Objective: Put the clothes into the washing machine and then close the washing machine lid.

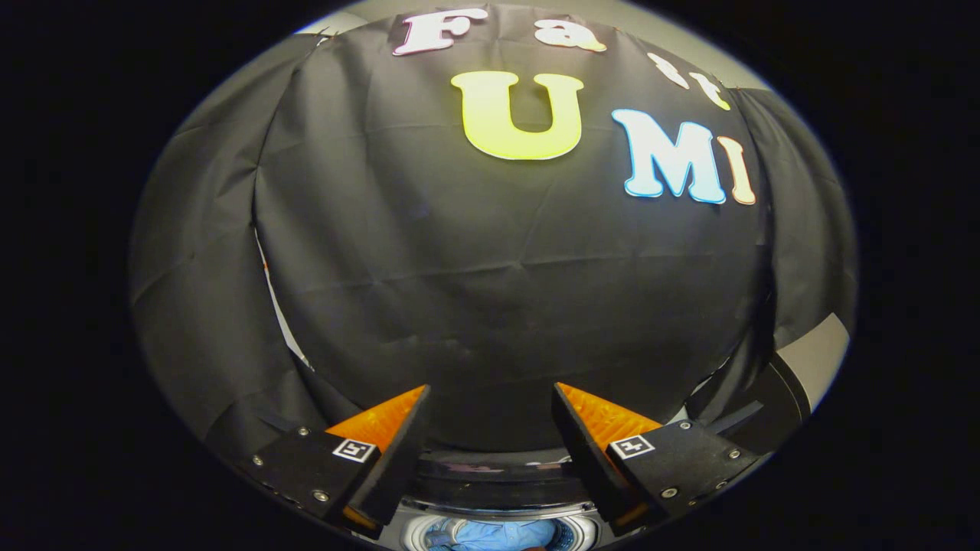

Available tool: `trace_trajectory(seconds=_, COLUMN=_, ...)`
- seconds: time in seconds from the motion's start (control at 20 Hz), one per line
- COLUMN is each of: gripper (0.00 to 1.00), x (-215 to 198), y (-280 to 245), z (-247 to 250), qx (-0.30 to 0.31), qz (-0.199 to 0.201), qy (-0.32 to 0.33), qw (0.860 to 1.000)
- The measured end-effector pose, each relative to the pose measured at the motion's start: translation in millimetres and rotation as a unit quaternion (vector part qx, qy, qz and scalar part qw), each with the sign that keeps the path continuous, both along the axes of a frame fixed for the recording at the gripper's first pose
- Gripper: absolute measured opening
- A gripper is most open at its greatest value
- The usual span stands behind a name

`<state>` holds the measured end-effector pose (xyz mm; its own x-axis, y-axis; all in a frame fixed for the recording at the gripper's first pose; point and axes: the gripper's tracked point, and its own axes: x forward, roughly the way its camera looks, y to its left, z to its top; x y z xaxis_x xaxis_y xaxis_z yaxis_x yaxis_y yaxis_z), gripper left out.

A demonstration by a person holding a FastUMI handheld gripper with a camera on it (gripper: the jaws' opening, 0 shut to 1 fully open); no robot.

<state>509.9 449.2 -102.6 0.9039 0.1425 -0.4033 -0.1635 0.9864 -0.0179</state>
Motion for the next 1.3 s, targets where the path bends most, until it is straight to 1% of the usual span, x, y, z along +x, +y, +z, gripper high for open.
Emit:
trace_trajectory(seconds=0.25, gripper=0.96, x=-8.8, y=-0.6, z=1.9, qx=-0.001, qz=0.003, qy=-0.013, qw=1.0)
trace_trajectory(seconds=0.6, gripper=0.97, x=-38.1, y=-3.4, z=8.2, qx=0.006, qz=0.012, qy=-0.059, qw=0.998)
trace_trajectory(seconds=1.3, gripper=0.97, x=-95.8, y=-9.7, z=1.7, qx=0.01, qz=0.021, qy=-0.105, qw=0.994)
